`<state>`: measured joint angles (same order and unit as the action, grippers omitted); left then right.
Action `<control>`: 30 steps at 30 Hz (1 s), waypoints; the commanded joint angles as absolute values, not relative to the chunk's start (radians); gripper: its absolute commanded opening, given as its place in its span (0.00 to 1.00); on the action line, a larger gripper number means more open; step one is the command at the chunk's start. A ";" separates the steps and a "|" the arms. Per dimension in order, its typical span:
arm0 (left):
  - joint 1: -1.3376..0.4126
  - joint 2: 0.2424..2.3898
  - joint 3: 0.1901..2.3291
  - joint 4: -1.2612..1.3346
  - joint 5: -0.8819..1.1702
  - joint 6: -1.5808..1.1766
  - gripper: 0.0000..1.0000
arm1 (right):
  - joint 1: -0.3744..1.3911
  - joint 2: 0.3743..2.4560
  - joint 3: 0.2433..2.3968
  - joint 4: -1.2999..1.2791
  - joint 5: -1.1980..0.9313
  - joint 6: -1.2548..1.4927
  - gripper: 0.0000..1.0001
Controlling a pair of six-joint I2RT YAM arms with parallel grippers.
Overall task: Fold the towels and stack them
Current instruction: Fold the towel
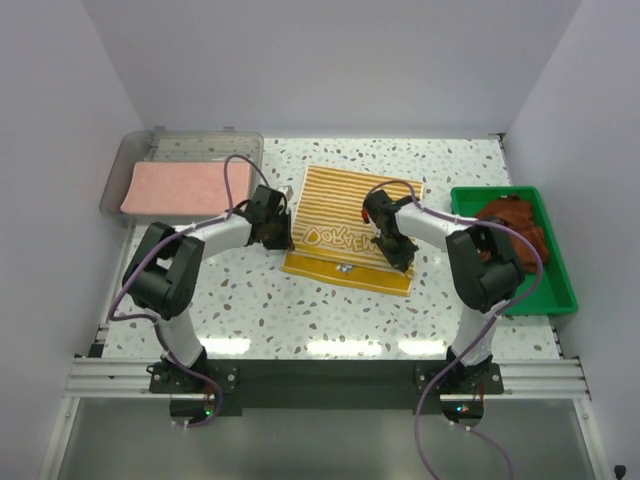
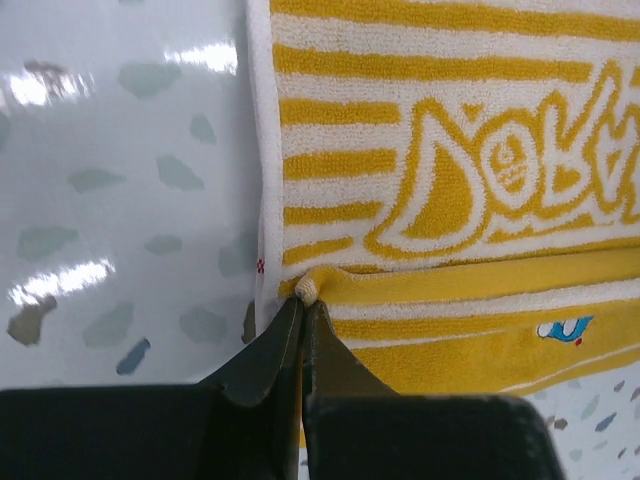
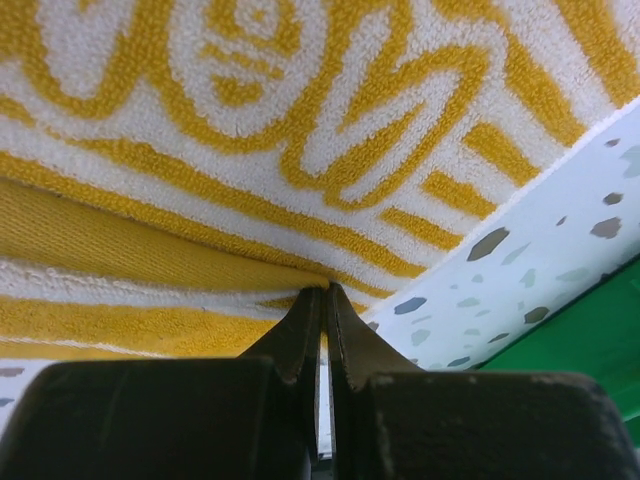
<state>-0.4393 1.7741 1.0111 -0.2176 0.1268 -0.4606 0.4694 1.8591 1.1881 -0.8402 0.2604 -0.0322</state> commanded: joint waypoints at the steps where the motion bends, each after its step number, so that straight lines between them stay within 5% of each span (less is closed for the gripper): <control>1: -0.377 1.838 1.109 -0.299 -0.061 -0.380 0.00 | 0.443 1.922 1.210 -0.802 0.403 -0.034 0.00; 30: -0.374 1.545 1.123 -0.410 -0.058 -0.321 0.00 | 0.445 1.565 1.244 -0.965 0.443 -0.008 0.00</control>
<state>-0.4191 1.6073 1.1316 -0.3447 0.0837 -0.3767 0.4694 1.6257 1.2392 -0.8227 0.3450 -0.0132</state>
